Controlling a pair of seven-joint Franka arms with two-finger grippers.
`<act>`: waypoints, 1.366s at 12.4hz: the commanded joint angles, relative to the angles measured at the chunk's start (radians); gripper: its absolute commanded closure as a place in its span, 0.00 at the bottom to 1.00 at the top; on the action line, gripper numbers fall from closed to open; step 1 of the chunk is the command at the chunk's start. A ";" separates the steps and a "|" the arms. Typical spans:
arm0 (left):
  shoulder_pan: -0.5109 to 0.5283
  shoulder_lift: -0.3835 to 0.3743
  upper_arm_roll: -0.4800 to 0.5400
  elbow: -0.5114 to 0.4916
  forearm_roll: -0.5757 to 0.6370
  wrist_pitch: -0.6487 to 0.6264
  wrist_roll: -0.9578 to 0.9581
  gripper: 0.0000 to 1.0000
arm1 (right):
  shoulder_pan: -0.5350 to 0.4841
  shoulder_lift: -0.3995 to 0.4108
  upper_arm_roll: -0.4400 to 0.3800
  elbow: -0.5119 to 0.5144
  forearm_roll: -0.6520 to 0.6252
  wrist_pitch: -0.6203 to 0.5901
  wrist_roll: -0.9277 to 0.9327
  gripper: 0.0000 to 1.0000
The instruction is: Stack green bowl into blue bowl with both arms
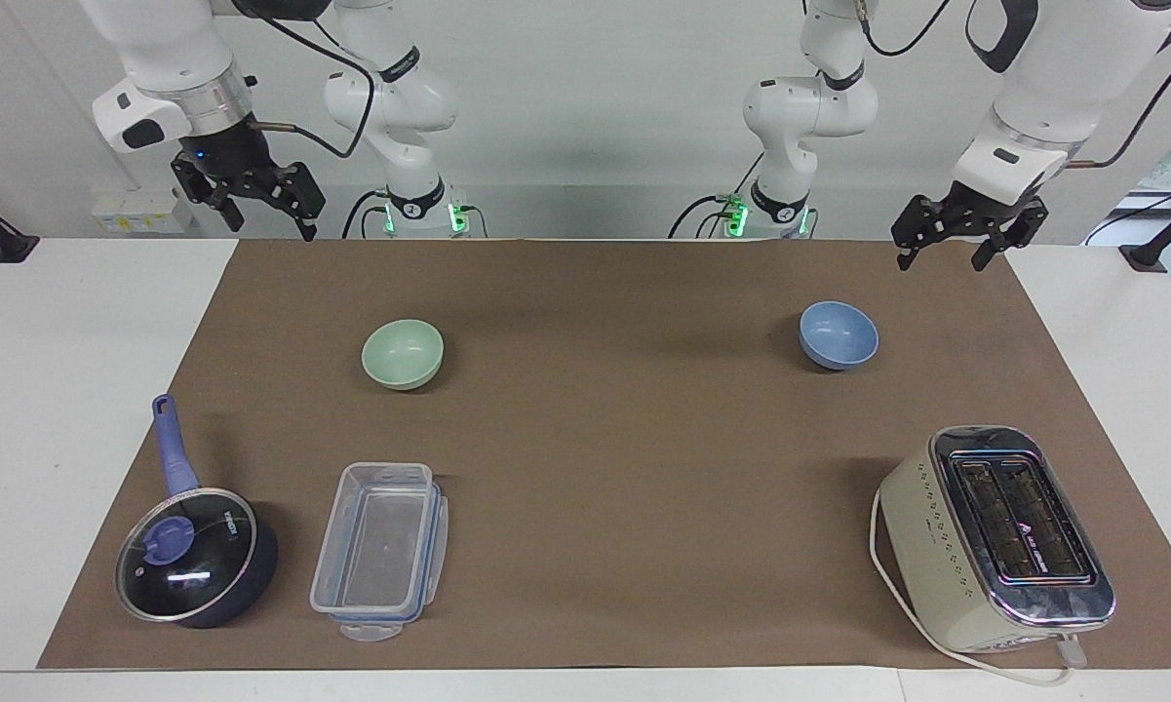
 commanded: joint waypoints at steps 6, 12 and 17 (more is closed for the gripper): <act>0.007 -0.001 -0.003 0.019 -0.006 -0.026 -0.008 0.00 | -0.012 -0.003 0.007 0.002 0.000 0.003 -0.020 0.00; 0.007 0.001 -0.003 0.019 -0.006 -0.026 -0.008 0.00 | -0.012 -0.003 0.007 0.002 -0.002 0.003 -0.020 0.00; 0.007 -0.001 -0.003 0.019 -0.006 -0.026 -0.008 0.00 | -0.012 -0.003 0.007 0.002 -0.002 0.003 -0.020 0.00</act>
